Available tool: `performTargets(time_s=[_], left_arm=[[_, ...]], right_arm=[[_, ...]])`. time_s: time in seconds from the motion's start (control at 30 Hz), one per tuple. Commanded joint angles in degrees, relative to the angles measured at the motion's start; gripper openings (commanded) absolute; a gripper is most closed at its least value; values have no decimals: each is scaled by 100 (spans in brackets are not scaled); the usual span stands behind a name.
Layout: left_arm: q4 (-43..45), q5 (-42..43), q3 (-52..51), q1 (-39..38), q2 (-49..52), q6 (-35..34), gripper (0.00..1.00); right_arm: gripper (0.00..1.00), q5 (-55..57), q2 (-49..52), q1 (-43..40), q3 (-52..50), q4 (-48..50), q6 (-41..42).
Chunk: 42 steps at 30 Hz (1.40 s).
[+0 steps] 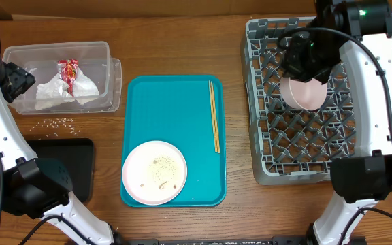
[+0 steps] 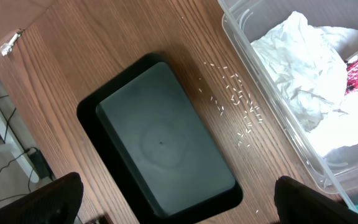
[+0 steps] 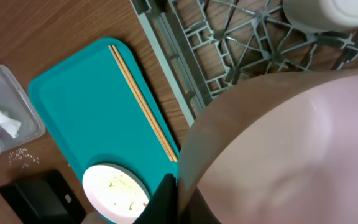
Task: Sort waste into correct bins and load items into the dishwasher
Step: 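Carry the pink bowl into the dish rack and tilt it upright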
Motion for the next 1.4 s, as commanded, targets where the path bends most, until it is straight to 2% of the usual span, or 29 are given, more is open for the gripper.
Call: performTargets(time_s=[0.0, 0.2, 0.5, 0.83, 1.07, 1.27, 1.37], left_arm=[[-2, 2, -48, -11, 39, 50, 100], [-2, 2, -48, -11, 39, 50, 100], [-2, 2, -48, -11, 39, 50, 100], [-2, 2, -48, -11, 39, 50, 100], [-2, 2, -48, -11, 39, 50, 100], [-2, 2, -48, -11, 39, 50, 100], [-2, 2, -48, -11, 39, 50, 100]], right_arm=[[4, -181, -44, -133, 2, 7, -160], [4, -179, -219, -286, 2, 7, -142], [4, -170, -1073, -645, -28, 7, -358], [4, -225, -1281, -678, -1541, 63, -396], [4, -846, -1281, -940, -2070, 614, -498], [4, -2426, -1281, -1453, -2157, 763, -1469], [4, -2472, -1281, -1596, -2159, 697, -1508]])
